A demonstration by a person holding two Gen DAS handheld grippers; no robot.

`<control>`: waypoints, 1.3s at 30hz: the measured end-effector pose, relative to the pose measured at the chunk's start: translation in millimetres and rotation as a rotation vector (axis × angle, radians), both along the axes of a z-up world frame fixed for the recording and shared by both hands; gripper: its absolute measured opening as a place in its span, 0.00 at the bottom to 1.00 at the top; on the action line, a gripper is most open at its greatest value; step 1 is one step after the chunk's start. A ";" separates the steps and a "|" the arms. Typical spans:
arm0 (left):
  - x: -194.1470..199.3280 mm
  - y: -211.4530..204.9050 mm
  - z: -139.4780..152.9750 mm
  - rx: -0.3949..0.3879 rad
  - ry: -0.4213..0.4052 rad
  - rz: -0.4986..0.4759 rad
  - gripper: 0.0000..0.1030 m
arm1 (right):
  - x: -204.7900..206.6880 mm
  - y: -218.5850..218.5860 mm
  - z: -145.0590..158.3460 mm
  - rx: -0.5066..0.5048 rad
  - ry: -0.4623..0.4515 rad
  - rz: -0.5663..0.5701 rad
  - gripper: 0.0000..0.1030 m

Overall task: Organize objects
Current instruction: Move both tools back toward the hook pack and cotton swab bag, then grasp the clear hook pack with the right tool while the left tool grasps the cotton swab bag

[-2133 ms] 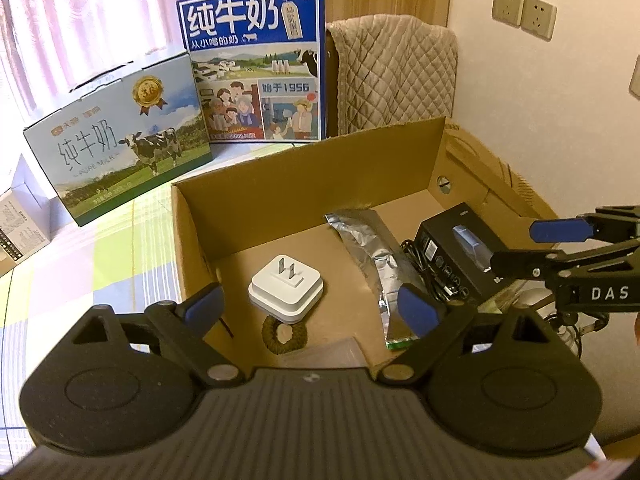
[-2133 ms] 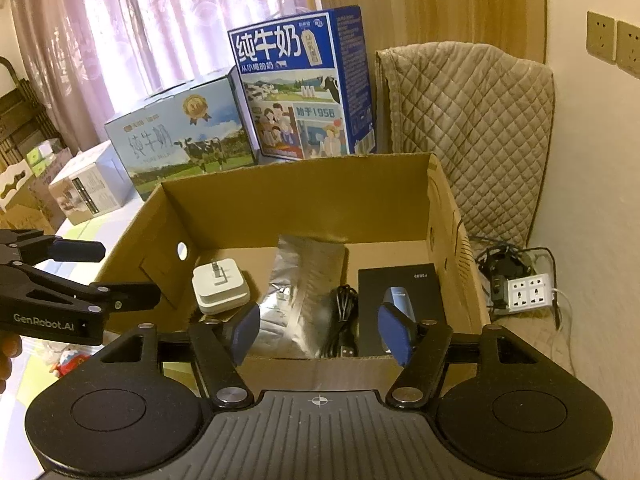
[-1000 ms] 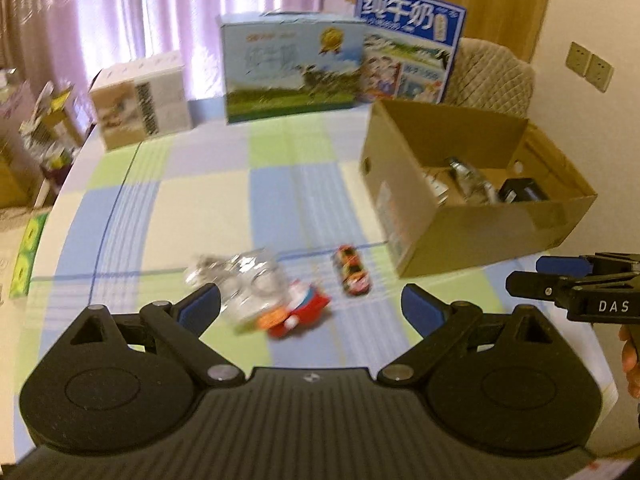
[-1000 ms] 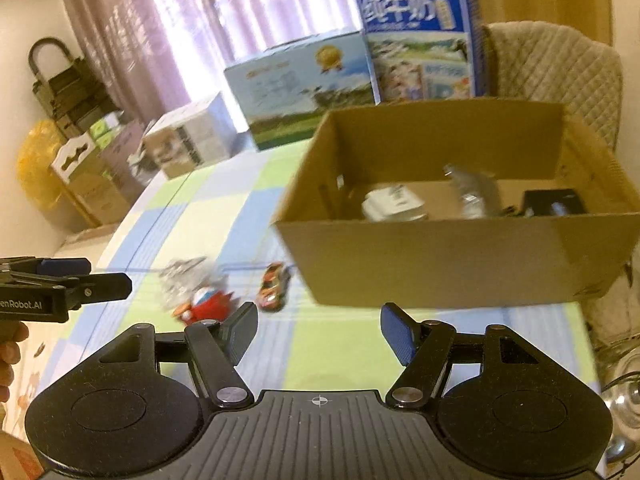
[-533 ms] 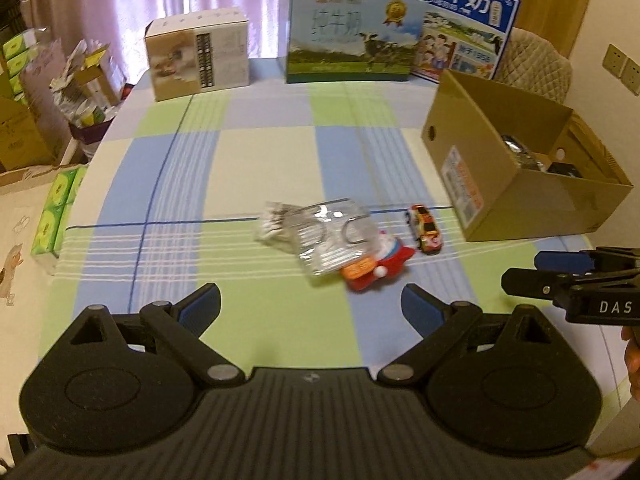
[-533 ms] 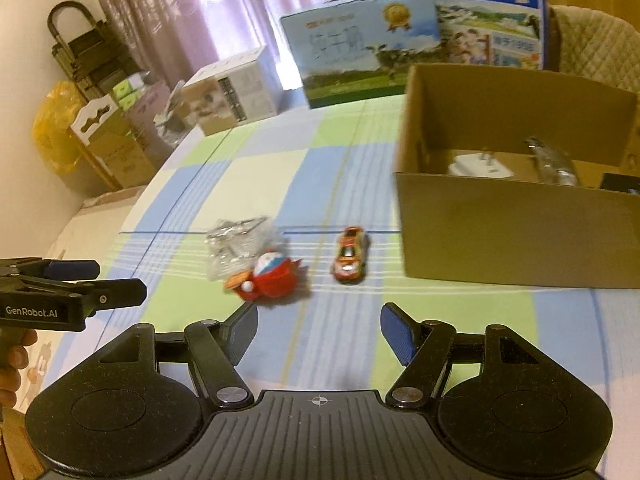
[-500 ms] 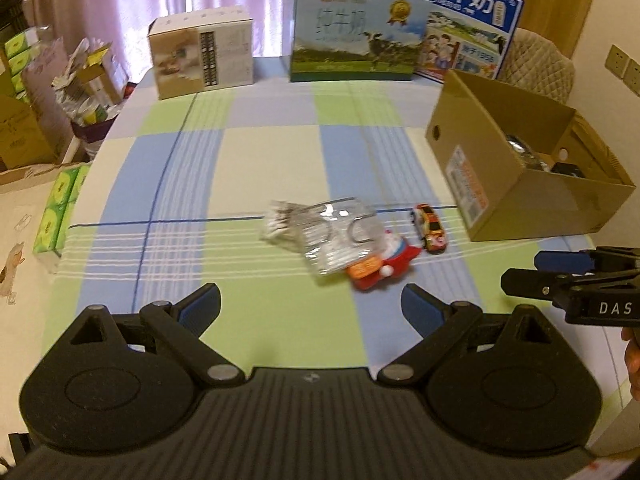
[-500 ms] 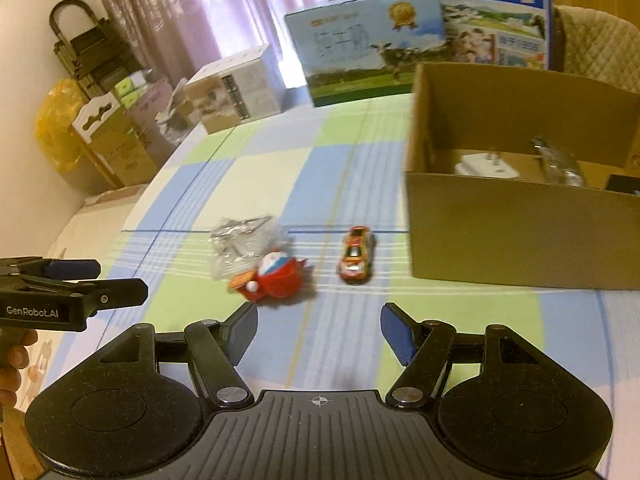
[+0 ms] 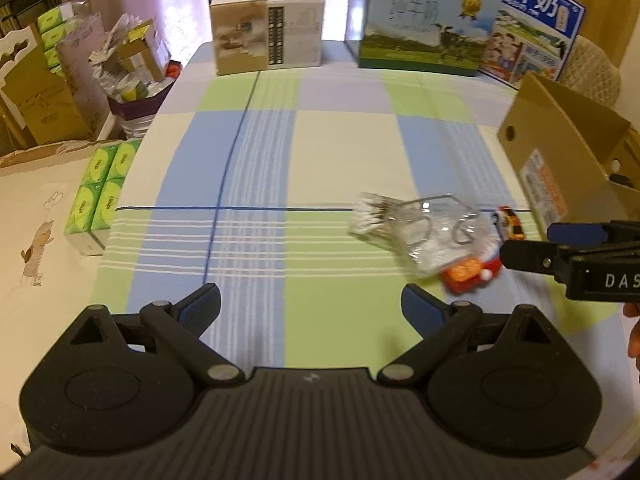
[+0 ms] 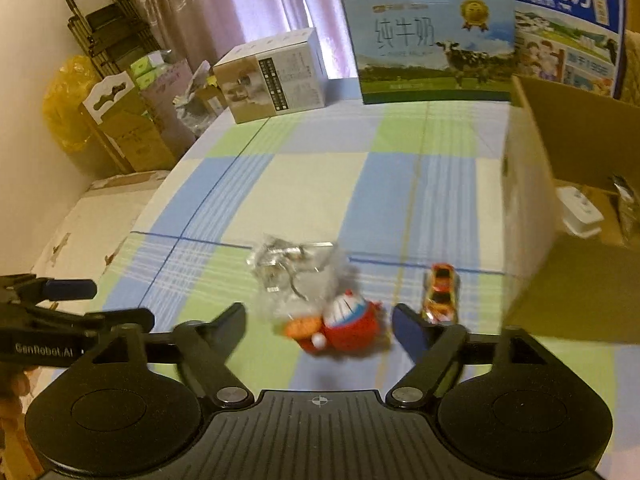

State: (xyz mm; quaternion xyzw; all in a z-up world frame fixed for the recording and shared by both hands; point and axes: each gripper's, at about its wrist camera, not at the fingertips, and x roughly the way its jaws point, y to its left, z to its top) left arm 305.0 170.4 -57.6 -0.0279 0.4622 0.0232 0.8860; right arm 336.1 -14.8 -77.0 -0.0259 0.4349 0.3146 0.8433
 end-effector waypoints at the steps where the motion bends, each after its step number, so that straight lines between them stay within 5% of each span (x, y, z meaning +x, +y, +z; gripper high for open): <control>1: 3.0 3.5 -2.0 -0.001 0.005 0.004 0.93 | 2.5 5.9 -2.0 -0.008 -0.004 0.006 0.80; 26: 68.5 37.7 -43.7 -0.012 0.070 0.020 0.93 | 47.9 80.1 -60.7 -0.168 0.014 0.041 0.81; 28: 70.8 37.7 -45.3 -0.014 0.072 0.017 0.93 | 47.1 80.5 -62.5 -0.173 0.012 0.061 0.64; 39: 83.2 24.7 -46.6 -0.028 0.062 -0.034 0.93 | 42.5 49.0 -31.8 -0.068 -0.051 0.012 0.61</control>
